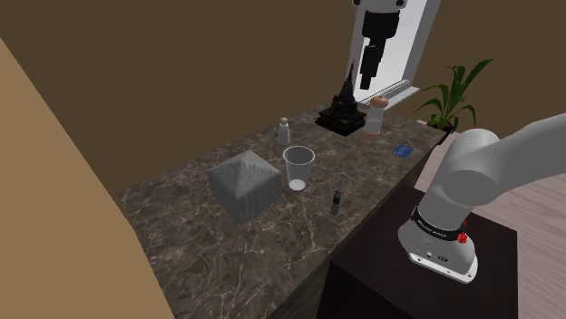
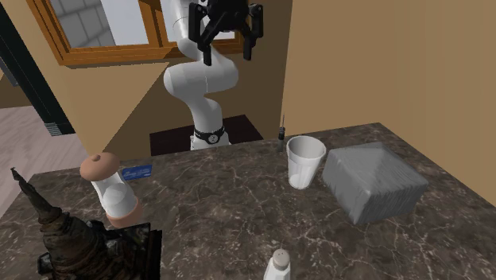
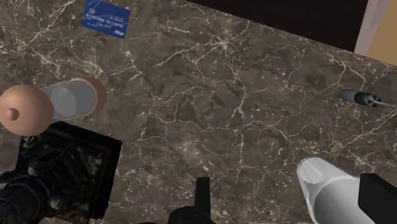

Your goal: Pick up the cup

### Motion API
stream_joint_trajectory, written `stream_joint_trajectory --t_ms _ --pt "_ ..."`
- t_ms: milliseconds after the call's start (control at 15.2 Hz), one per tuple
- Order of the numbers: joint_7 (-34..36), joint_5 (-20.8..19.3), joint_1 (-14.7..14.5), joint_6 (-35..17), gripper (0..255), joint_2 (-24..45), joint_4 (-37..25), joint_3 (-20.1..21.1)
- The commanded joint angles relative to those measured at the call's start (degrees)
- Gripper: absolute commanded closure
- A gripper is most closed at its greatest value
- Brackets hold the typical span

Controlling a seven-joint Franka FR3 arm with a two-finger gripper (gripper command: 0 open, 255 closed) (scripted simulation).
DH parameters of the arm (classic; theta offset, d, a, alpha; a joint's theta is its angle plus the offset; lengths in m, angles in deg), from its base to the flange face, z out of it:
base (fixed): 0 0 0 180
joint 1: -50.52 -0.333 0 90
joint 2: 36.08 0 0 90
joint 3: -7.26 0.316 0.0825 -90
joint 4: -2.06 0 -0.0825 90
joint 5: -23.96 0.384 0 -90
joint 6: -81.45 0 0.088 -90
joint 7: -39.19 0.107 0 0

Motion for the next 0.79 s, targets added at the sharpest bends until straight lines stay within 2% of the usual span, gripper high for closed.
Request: stream_joint_trajectory --t_ms 0,726 --pt "0.0 0.0 0.0 0.0 0 0.0 0.0 0.0" --pt "11.1 3.8 -3.0 -15.4 0 9.0 7.0 12.0"
